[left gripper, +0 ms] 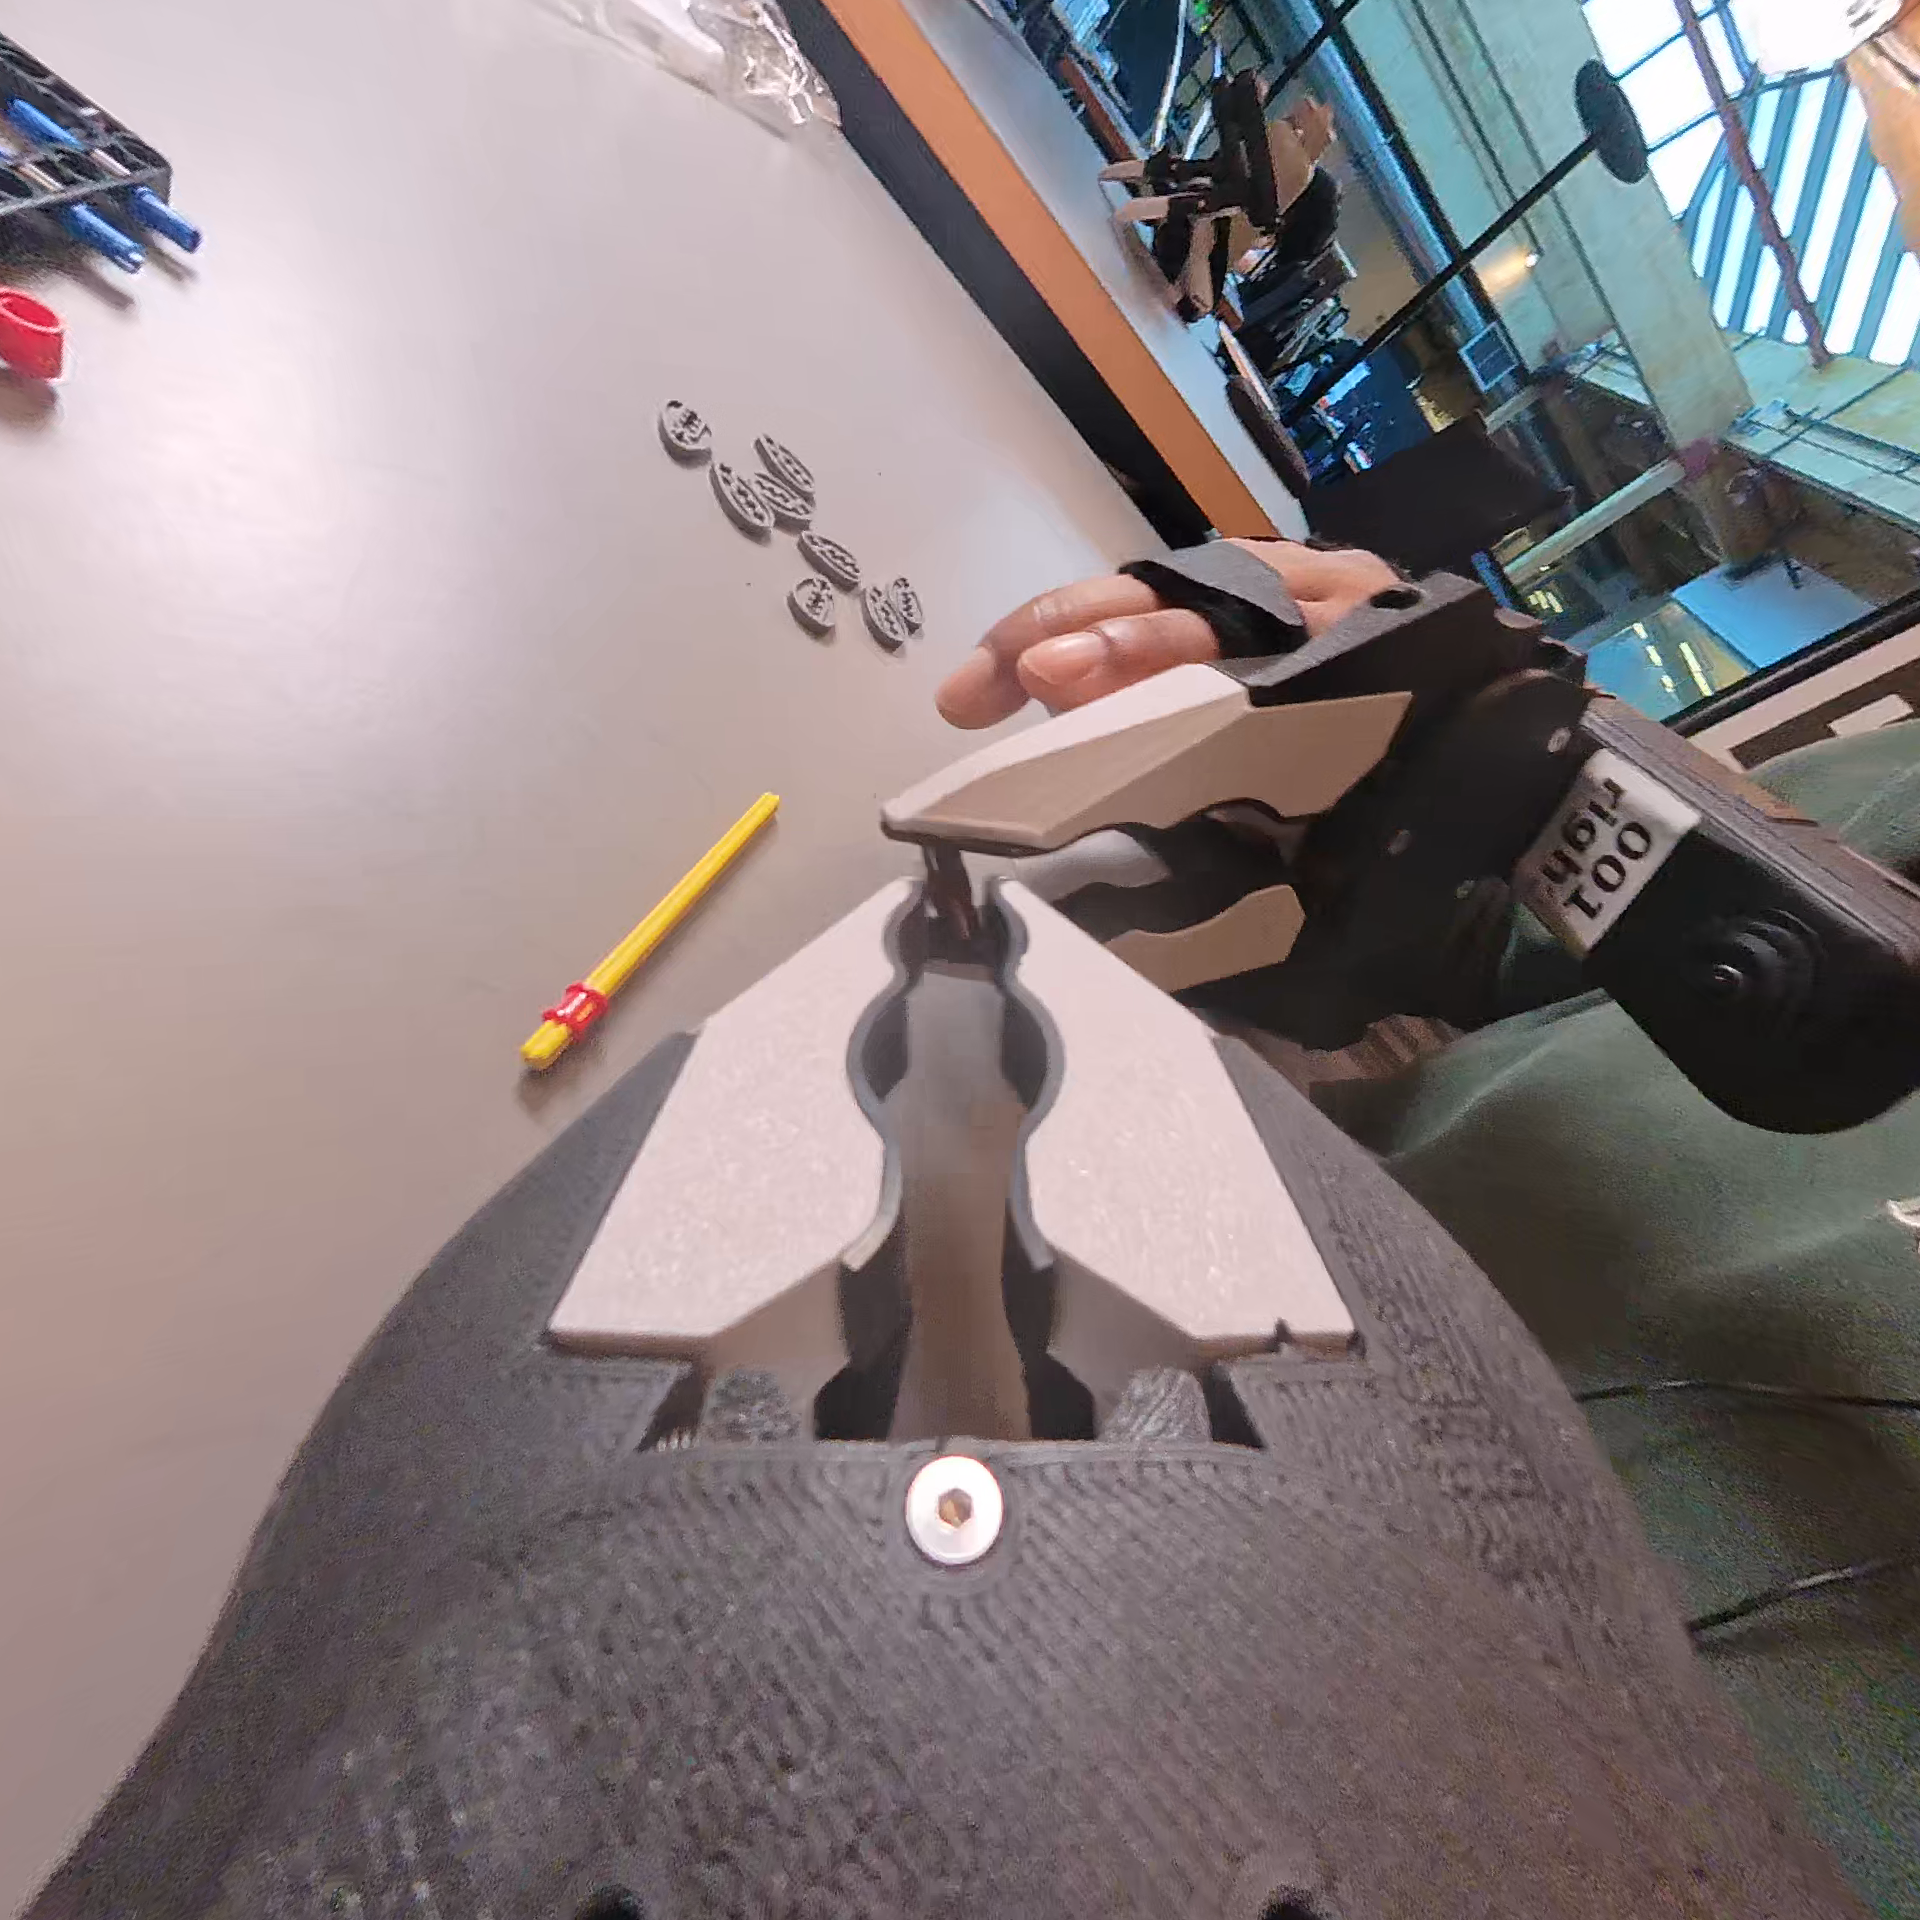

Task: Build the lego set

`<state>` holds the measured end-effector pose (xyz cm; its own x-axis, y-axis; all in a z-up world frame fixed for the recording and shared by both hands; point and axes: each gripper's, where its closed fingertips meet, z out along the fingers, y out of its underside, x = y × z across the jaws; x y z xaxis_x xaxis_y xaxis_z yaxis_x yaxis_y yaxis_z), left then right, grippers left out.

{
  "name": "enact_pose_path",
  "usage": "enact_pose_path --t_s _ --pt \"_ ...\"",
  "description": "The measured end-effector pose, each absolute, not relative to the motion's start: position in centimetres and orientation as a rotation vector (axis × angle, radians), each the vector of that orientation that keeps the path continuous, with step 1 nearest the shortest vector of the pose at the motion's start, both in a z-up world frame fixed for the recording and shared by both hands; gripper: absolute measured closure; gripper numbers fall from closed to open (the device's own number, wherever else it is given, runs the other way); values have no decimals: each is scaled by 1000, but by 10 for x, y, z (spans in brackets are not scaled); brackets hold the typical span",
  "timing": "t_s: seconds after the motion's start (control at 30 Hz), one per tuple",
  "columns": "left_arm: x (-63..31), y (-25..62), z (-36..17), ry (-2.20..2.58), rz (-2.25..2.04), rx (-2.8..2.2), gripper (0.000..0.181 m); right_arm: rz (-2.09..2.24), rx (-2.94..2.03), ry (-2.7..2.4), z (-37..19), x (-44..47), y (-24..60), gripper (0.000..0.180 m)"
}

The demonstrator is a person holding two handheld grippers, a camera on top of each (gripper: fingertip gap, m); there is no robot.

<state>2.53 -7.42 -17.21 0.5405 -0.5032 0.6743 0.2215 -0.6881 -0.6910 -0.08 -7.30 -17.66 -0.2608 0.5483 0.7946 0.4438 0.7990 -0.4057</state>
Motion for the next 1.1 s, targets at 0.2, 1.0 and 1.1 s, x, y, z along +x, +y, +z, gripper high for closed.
enact_pose_path --t_s 0.2,1.0,1.1 --pt "17 -72 -166 155 -1239 -1979 175 440 -920 -1816 -165 -2 -74 153" --pt "-54 -53 -190 720 -414 -2151 151 816 -1304 -1524 -130 28 -6 175" --pt "-50 -58 -202 899 -421 -2204 152 885 -1332 -1480 -126 34 -3 175"
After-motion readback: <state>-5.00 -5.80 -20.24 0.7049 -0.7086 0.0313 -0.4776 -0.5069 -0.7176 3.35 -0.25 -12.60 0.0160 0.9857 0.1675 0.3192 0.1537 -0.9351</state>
